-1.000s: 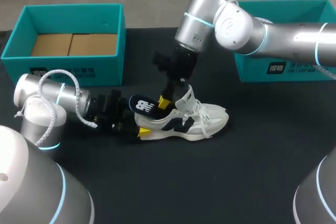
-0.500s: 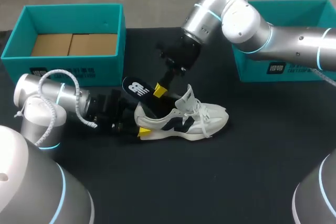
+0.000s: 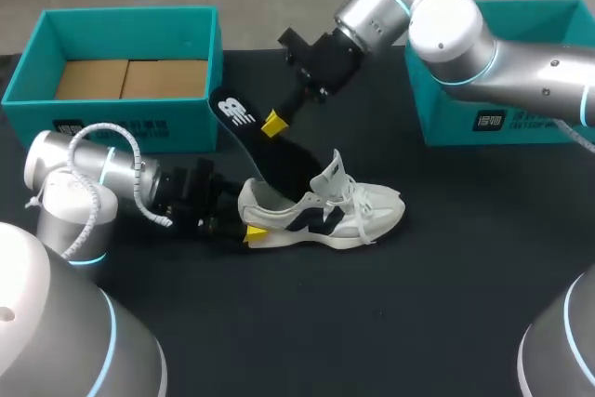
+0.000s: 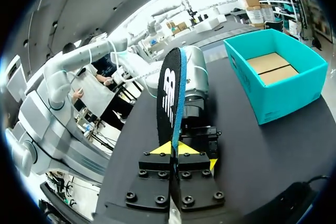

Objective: Take the shoe out of the shoebox, open the shoe tongue, remove and reinsert the insole, then place the shoe into the shoebox

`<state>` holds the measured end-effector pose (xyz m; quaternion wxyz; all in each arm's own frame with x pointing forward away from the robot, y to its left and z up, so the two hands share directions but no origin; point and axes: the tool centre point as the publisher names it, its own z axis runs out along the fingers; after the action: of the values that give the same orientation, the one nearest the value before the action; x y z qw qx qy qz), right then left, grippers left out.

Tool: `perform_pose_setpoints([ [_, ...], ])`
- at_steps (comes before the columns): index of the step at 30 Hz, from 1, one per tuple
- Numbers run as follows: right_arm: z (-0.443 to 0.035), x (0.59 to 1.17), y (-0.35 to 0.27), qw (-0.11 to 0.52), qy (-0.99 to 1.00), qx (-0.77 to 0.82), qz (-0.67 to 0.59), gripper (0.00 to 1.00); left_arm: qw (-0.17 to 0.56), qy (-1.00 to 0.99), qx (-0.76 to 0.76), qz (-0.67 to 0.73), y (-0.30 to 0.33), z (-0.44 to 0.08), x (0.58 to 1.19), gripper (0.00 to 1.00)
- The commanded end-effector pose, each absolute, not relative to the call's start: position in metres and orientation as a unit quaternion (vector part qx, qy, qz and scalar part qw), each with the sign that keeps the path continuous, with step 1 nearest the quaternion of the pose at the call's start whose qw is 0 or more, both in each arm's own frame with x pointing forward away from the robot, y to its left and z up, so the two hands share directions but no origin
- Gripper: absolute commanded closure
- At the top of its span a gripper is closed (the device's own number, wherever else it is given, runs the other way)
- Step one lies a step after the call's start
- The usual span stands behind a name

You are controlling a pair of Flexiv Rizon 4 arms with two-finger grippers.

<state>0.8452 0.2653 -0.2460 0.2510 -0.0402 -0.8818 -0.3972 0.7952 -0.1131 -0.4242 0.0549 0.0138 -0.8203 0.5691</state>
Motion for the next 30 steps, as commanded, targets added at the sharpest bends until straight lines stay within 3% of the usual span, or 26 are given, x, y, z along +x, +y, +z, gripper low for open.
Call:
perform_pose_setpoints([
  [1,-0.229,0.841,0.259,0.218,-0.879,-0.065,-0.418,1.00,0.055,-0.821,0.014,0.569,-0.113,-0.429,0.796,1.00],
  [15,-0.164,0.871,0.278,0.162,-0.848,-0.110,-0.492,1.00,0.055,-0.821,0.014,0.569,-0.113,-0.429,0.796,1.00],
  [30,-0.164,0.871,0.278,0.162,-0.848,-0.110,-0.492,1.00,0.055,-0.821,0.014,0.569,-0.113,-0.429,0.796,1.00],
])
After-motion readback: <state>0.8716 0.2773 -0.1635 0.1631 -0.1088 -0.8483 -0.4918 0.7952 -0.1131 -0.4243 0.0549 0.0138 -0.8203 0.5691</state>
